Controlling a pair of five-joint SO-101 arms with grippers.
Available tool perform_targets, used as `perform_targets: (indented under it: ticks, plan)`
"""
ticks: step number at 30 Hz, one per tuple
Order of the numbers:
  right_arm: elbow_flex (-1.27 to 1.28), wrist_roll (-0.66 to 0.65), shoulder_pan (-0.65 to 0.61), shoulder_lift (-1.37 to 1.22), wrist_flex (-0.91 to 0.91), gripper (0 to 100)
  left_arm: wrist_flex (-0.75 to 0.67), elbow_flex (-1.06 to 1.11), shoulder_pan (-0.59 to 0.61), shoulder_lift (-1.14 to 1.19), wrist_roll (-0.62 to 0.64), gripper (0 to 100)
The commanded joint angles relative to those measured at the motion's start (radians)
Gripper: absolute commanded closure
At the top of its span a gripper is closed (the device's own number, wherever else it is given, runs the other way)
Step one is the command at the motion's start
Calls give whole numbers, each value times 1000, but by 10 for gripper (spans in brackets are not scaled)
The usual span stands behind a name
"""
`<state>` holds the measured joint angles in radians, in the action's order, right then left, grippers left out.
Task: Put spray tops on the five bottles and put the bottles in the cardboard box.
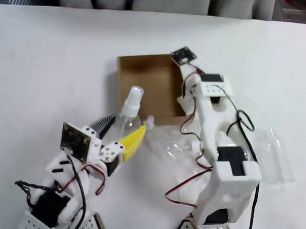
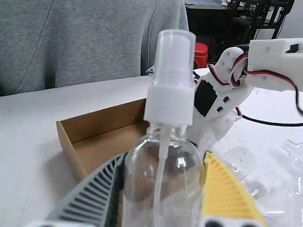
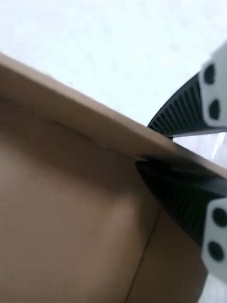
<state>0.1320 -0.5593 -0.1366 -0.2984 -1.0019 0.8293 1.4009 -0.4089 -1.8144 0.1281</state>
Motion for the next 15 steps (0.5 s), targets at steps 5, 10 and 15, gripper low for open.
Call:
perform_targets:
  ticks: [5, 10, 15]
  plan:
    - [5, 38, 1, 38, 18, 982, -2, -3, -2, -10, 11, 940]
    - [6, 157, 33, 39, 8, 982, -2, -3, -2, -10, 11, 940]
    - [6, 256, 45, 39, -22, 982, -2, -3, -2, -10, 11, 940]
